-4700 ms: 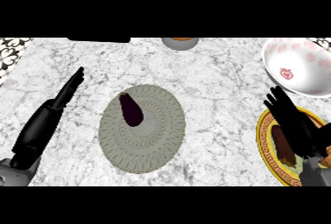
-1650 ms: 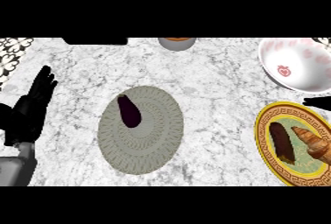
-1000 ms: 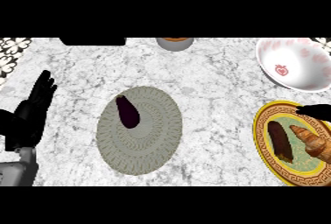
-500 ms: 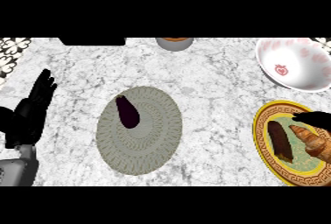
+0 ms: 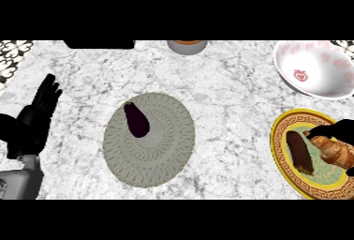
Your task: Pick the croissant from the plate and place it in the bowl
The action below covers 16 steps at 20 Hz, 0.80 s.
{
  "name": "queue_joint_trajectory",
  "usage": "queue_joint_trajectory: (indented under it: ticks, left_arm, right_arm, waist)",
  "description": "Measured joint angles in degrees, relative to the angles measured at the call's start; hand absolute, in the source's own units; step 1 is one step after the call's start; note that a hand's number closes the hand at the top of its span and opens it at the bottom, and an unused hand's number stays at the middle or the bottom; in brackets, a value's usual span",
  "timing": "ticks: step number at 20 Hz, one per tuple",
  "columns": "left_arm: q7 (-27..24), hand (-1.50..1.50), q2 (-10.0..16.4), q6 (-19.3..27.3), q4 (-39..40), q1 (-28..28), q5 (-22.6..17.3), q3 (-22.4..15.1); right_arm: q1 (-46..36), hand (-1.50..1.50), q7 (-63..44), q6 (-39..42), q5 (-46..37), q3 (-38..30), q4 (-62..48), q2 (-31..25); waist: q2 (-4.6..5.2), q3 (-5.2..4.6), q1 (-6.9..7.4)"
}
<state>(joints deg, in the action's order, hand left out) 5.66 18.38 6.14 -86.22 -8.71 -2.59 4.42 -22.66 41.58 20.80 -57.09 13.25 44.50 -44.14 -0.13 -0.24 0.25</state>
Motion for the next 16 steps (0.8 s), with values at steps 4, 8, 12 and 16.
queue_joint_trajectory:
  ticks: [4,8,12,16]
  left_arm:
    - [0.43,0.00,-0.56,-0.30,-0.88,0.24,0.35,0.15]
    - [1.48,0.00,-0.06,-1.09,-1.78,-0.04,0.25,0.94]
    - [1.72,0.00,-0.71,-1.31,-2.79,0.79,0.56,1.15]
    - [0.03,0.00,-1.89,-0.70,-1.66,1.18,1.66,1.01]
  right_arm:
    - [-0.74,1.50,1.17,-1.31,-1.02,-0.41,-1.08,1.62]
    - [-1.37,1.50,2.09,-2.48,-1.72,-1.16,-2.41,3.01]
    - [-2.62,1.50,4.33,-4.53,-1.98,-2.90,-5.29,3.87]
    - [-3.23,1.50,-1.10,-4.59,-1.77,-3.70,-0.55,8.23]
  waist:
    - [-0.18,-0.31,0.06]
    - [-0.28,-0.48,0.18]
    - [-0.19,-0.31,0.28]
    - [-0.14,-0.19,-0.22]
